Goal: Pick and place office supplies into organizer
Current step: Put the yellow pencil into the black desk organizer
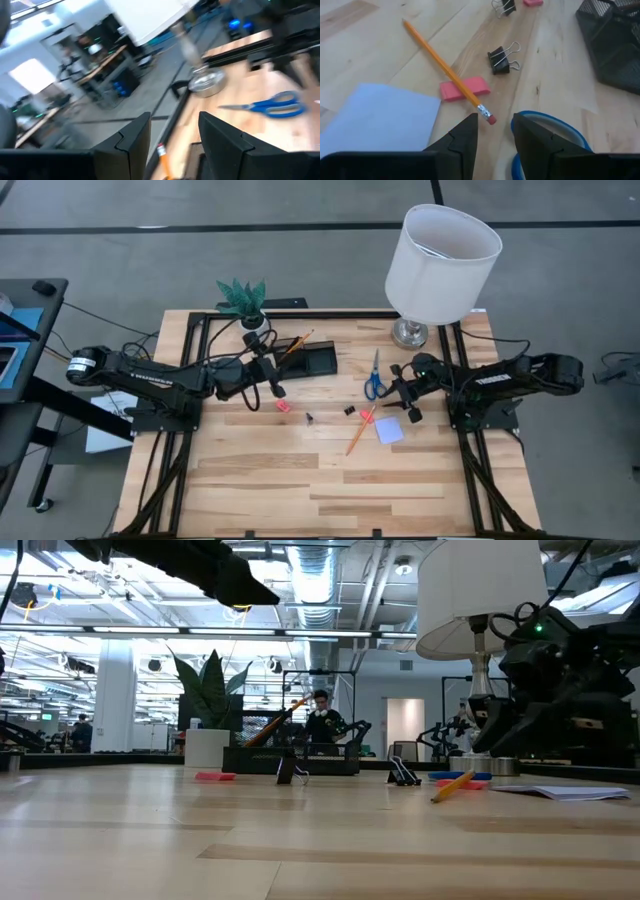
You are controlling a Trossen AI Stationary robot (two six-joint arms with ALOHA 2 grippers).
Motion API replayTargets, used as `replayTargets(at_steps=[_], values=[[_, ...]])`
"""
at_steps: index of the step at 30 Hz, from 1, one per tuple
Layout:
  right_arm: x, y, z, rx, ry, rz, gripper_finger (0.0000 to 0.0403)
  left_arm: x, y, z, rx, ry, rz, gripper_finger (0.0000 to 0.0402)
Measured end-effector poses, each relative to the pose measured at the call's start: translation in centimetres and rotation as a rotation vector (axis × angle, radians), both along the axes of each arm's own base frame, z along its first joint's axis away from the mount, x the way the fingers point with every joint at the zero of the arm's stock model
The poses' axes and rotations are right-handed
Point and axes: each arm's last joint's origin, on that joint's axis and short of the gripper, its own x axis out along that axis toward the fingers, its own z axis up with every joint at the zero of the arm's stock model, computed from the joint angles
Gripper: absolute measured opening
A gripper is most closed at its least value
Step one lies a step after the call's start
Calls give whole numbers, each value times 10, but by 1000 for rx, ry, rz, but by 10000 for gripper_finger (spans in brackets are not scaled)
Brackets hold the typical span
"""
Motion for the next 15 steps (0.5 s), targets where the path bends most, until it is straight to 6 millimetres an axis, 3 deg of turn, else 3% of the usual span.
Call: replayTargets(at_steps=[5,12,15], values=[[0,0,0,7,2,-4,118,-12,2,10,-21,-59,144,159],[0,0,0,7,2,-4,118,-46,-16,29,-198,-166,-11,159],[0,0,0,7,2,-4,118,-66,-21,25,-318,-231,-39,159]])
